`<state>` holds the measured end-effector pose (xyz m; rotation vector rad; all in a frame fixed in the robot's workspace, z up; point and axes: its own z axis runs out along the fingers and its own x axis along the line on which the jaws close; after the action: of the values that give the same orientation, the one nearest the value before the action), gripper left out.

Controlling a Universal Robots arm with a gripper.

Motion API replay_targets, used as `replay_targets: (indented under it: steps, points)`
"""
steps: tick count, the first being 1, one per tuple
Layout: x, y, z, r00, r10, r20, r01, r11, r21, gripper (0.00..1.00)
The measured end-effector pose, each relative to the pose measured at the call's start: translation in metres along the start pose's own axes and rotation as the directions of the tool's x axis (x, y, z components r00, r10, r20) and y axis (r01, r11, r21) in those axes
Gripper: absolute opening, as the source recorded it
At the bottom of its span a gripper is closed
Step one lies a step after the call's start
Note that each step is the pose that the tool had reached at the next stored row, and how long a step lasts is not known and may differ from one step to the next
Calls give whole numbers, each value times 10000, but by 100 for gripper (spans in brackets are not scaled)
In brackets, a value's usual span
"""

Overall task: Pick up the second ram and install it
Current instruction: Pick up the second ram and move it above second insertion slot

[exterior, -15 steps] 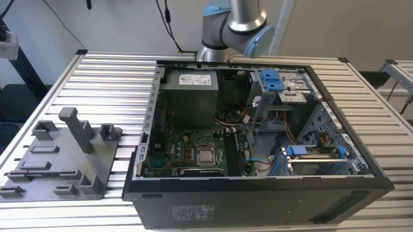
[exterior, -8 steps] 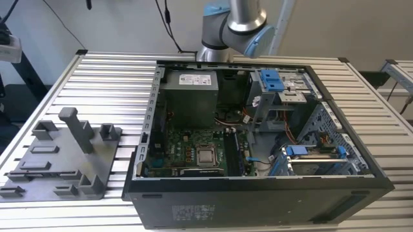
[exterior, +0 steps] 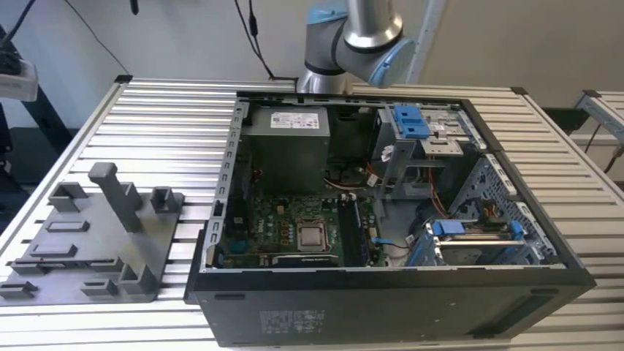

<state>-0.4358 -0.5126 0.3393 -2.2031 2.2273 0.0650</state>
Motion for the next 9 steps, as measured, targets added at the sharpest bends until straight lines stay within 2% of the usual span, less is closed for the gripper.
replay_targets:
  steps: [9]
  points:
    - [-1, -1, 30, 10000, 0, 0, 0, 10000, 3, 36]
